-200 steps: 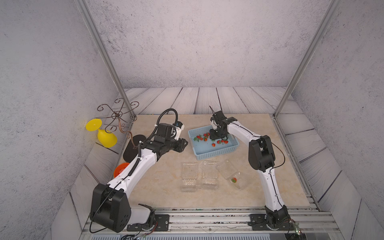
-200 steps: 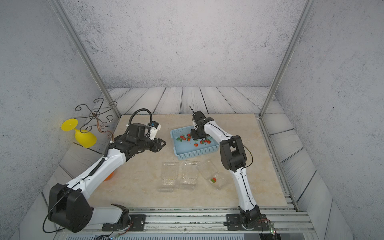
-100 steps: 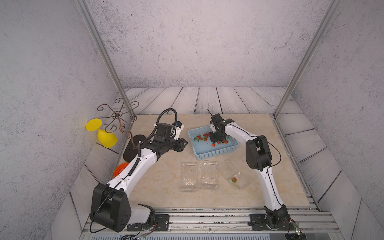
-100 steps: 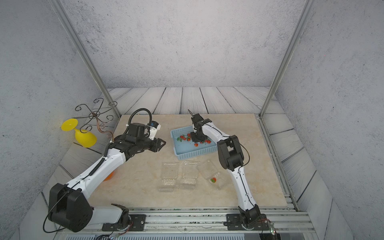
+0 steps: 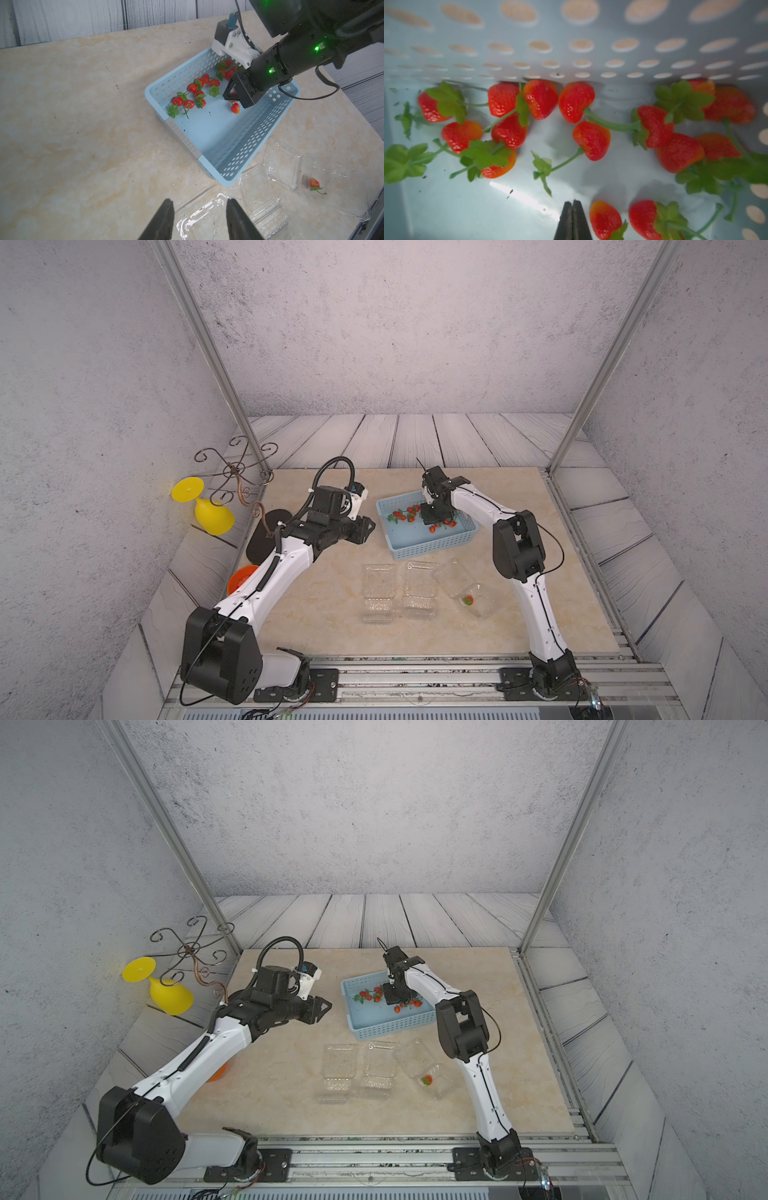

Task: Pack strawberries into containers
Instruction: Pick up the strawberry from the basket, then place the strawberry in the packing box.

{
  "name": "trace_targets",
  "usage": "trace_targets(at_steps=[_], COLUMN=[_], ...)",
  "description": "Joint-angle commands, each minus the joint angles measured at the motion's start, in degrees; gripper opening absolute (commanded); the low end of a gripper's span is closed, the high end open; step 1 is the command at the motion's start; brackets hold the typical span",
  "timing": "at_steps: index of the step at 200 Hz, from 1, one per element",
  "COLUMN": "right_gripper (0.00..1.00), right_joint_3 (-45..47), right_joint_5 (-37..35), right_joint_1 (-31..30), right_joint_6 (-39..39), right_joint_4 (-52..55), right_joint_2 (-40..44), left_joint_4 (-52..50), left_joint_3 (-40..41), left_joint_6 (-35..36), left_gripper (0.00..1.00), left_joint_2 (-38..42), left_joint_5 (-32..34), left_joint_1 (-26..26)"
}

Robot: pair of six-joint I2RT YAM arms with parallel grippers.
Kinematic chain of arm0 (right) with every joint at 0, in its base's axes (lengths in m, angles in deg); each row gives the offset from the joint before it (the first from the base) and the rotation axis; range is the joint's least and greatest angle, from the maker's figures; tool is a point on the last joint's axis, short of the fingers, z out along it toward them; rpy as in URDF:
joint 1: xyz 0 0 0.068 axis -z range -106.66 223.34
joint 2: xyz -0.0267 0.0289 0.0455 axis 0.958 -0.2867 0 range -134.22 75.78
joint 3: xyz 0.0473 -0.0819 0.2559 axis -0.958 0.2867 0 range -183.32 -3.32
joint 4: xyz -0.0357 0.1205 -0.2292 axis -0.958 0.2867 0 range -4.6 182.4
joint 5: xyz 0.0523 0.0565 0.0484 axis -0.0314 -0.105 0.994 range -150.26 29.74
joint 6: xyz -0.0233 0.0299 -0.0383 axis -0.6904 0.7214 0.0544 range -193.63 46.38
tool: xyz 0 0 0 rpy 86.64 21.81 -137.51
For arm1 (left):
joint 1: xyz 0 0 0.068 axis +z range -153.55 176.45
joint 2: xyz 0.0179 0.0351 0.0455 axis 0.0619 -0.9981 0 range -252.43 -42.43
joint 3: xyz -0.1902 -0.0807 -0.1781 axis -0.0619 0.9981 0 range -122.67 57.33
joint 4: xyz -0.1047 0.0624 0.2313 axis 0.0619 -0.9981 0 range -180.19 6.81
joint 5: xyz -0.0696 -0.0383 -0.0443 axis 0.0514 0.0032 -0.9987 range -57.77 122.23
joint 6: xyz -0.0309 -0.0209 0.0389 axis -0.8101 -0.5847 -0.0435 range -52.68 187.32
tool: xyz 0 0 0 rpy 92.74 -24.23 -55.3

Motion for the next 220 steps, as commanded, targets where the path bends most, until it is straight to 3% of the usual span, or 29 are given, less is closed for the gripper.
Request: trace_targets(at_steps=[1, 80, 126, 165, 191, 220], right_gripper=[0.0, 0.0, 0.0, 0.0, 0.0, 0.0], right_joint_3=[0.74, 8.44, 28.69, 50.75, 60.13, 66.08], right_joint_5=[-0.37, 3.12, 5.93, 6.96, 6.91, 6.37], right_joint_1=[-0.2, -0.17, -0.54, -1.22, -1.48, -1.59], right_joint_6=[-0.8, -1.67, -0.07, 6.52, 10.55, 12.86], right_joint_4=[0.87, 2.09, 3.03, 0.36, -2.7, -6.08], right_joint_2=[7.64, 19.26, 39.25, 54.88, 60.57, 61.48], left_joint_4=[-0.17, -0.14, -0.06, -0.03, 0.26, 0.21], left_joint_3=[-1.43, -1.49, -1.55, -1.49, -1.74, -1.7], left_joint_6=[0.51, 0.36, 0.12, 0.02, -0.21, -0.34], left_gripper=[0.45, 0.45, 0.45, 0.45, 0.45, 0.45], left_joint_2=[1.64, 2.25, 2.27, 2.26, 1.76, 1.9], left_joint_5=[-0.53, -0.71, -1.1, -1.14, -1.76, -1.77], left_joint_1=[0.43, 0.43, 0.47, 0.48, 0.48, 0.48])
